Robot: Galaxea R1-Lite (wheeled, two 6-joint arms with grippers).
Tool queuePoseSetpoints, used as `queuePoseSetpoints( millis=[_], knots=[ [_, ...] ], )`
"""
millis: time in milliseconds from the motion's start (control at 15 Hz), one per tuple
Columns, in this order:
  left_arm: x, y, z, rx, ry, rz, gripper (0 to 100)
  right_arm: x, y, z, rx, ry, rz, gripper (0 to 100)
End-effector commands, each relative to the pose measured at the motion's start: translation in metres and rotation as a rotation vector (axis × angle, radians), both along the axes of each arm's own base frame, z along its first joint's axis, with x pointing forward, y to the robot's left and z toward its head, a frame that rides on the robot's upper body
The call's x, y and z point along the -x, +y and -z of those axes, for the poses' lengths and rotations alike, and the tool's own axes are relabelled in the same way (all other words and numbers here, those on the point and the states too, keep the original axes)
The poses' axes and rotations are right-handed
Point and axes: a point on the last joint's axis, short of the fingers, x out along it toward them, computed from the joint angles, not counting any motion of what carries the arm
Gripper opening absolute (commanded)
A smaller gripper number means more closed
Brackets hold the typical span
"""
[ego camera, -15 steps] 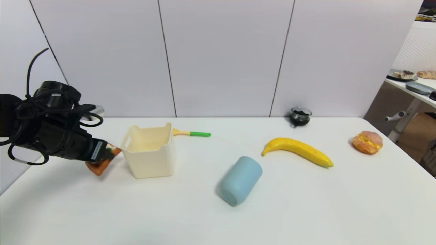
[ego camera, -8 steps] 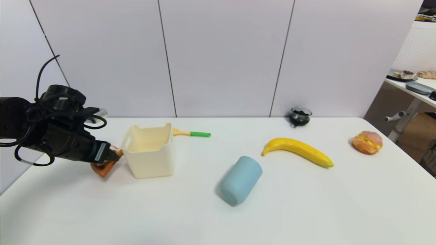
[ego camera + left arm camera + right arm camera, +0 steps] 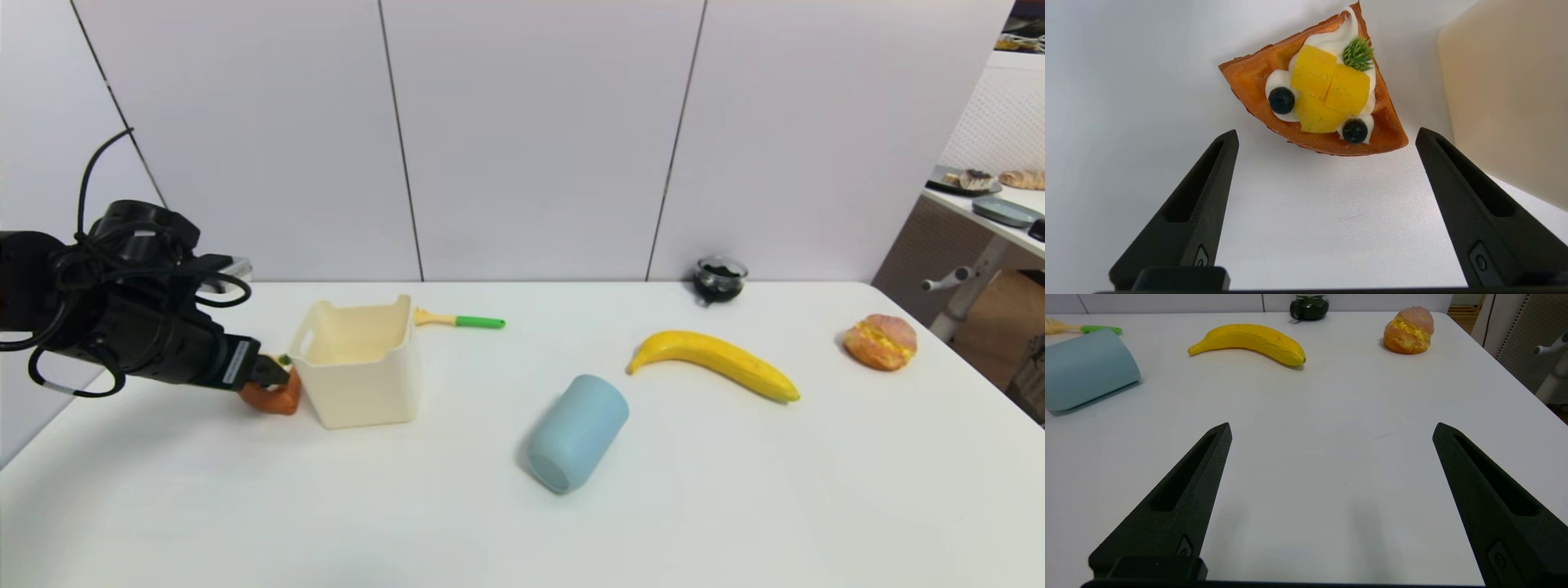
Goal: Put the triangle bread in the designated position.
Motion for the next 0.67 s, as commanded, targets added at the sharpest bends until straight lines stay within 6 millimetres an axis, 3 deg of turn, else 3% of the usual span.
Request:
queuePoseSetpoints(
  millis=[67,333,667],
  knots=[
    [0.012,0.000,-0.023,-0.005,-0.077,0.003,100,0.000,0.000,0.000,-0.002,0.002,-0.001,100],
    [0.032,0.000,-0.057,-0.005,-0.201,-0.002,100,0.000,0.000,0.000,-0.002,0.002,-0.001,100],
    [0.070,0.000,-0.116,-0.009,-0.435,0.005,100,0.000,0.000,0.000,-0.002,0.003,-0.001,100]
  ],
)
